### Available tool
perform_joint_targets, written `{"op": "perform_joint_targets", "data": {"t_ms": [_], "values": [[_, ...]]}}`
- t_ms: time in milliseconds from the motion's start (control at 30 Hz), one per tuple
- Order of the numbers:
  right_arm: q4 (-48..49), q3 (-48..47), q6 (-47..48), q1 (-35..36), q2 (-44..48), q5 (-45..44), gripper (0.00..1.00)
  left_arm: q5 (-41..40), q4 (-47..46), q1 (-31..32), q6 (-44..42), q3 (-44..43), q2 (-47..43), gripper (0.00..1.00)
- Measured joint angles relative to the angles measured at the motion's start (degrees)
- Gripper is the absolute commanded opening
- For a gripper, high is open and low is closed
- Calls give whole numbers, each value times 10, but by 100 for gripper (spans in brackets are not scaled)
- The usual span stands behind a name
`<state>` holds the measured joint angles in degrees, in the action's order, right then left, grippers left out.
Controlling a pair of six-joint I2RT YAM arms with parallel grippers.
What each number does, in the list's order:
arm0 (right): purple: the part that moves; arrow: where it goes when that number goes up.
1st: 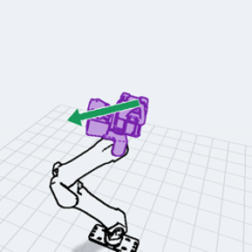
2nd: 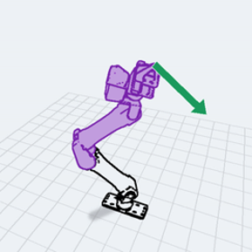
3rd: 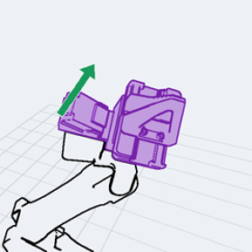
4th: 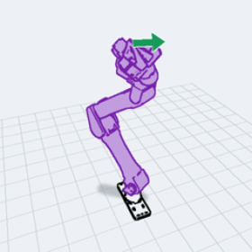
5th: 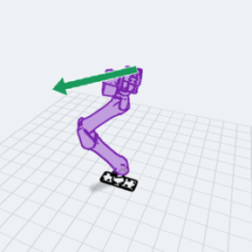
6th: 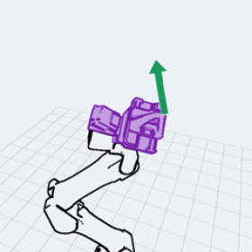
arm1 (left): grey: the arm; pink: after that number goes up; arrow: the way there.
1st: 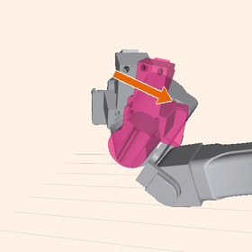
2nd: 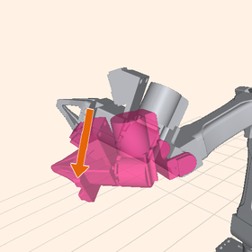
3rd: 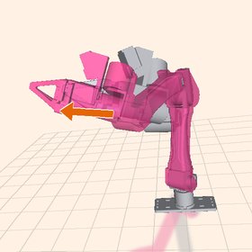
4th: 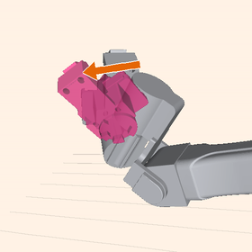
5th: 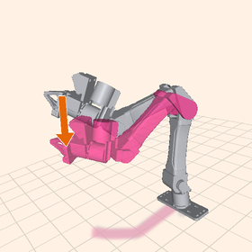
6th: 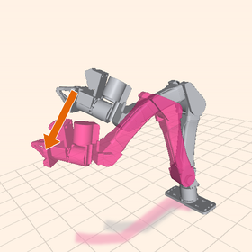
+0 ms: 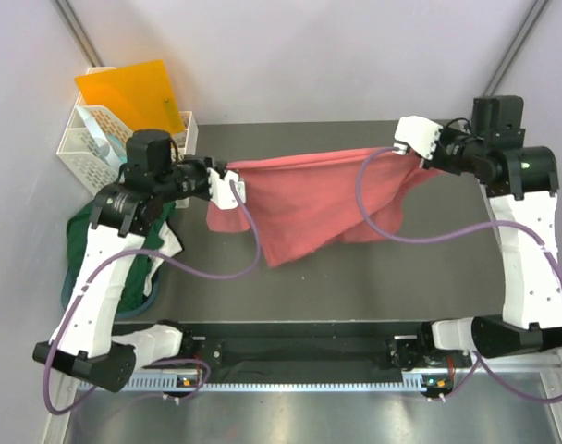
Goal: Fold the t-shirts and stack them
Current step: Flatten out the tshirt
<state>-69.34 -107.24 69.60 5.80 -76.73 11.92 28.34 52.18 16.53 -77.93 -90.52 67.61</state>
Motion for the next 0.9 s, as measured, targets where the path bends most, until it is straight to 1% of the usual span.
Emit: {"op": "perform_joint_targets", "data": {"t_ms": [67,133,233,333,433,533,633,700,767,800,867,900], "values": [[37,31,-2,0,-1,-3,0,0,-16,-1,-4,27,7,0],[83,53,-7,0,-35,-13,0,0,-24,-2,-12,43,34,0],[151,54,-19,-1,-137,-36,0,2,-42,-7,-30,54,128,0],[194,51,-38,-2,-244,-63,0,-4,-76,-9,-35,71,209,0],[220,52,-55,-1,-306,-85,0,-14,-126,-9,-34,95,250,0],[259,64,-68,1,-320,-107,0,-23,-177,-7,-31,121,255,0],[313,88,-76,4,-313,-128,0,-35,-257,-3,-23,166,244,0],[349,106,-80,7,-309,-141,6,-43,-309,-1,-14,198,234,0],[376,115,-83,11,-309,-153,22,-54,-332,2,-12,208,233,0],[382,118,-86,12,-309,-157,26,-57,-336,2,-13,208,235,0],[398,119,-90,12,-310,-184,39,-76,-340,2,-9,206,238,0],[405,119,-94,10,-311,-195,58,-85,-340,2,-6,205,242,0]]}}
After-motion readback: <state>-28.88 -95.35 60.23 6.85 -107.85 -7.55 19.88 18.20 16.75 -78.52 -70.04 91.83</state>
